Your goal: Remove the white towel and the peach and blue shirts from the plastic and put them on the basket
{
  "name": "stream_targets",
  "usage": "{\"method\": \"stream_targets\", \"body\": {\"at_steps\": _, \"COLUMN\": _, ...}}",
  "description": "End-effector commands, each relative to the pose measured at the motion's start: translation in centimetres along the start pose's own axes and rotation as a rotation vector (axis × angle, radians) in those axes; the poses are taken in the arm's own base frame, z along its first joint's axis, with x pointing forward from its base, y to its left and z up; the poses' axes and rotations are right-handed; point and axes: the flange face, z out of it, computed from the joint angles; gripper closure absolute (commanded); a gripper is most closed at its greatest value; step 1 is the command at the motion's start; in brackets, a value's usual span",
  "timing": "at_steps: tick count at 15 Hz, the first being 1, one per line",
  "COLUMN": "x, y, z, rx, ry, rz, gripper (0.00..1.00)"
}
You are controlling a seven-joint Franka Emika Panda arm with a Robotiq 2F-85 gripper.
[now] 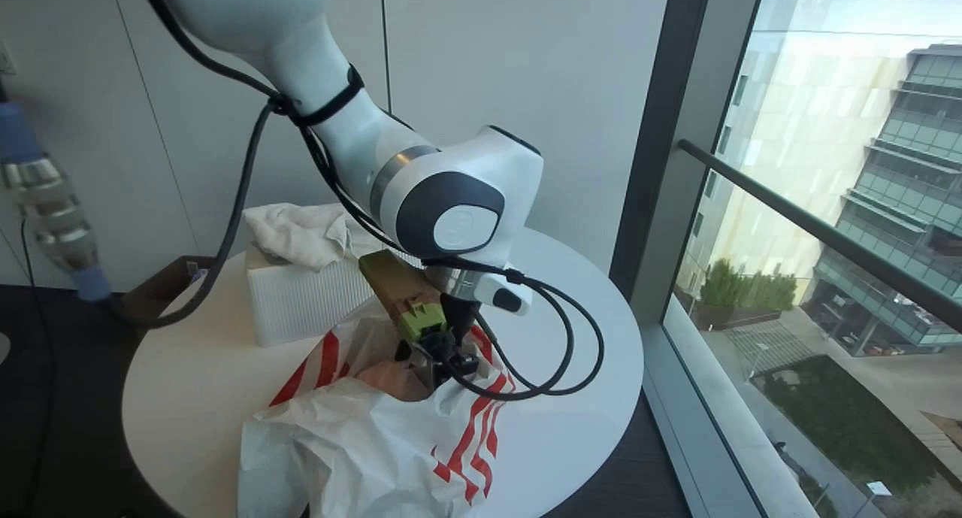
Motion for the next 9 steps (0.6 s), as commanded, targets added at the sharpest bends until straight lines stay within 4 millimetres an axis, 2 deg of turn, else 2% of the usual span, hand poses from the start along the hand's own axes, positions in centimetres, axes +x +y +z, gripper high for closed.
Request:
{"method": "stream_targets", "body": {"at_steps": 1, "x": 1.5, "y": 0.7, "z": 1.9, "rx": 0.023, "ry": -0.002, "rz": 0.027, "gripper": 0.0}}
{"method": "stream_targets", "body": {"at_steps": 7, "x": 0.6, "y": 1.4, "z": 5.0, "rx": 0.017, "ry": -0.065, "rz": 0.059, "gripper": 0.01}}
{"method": "stream_targets", "body": {"at_steps": 8, "x": 0.7, "y": 1.4, "z": 5.1, "rx": 0.018, "ry": -0.061, "rz": 0.055, "gripper": 0.25}}
{"method": "stream_targets", "body": {"at_steps": 9, "x": 0.7, "y": 1.3, "z": 5.1, "rx": 0.021, "ry": -0.061, "rz": 0.053, "gripper": 0.26}}
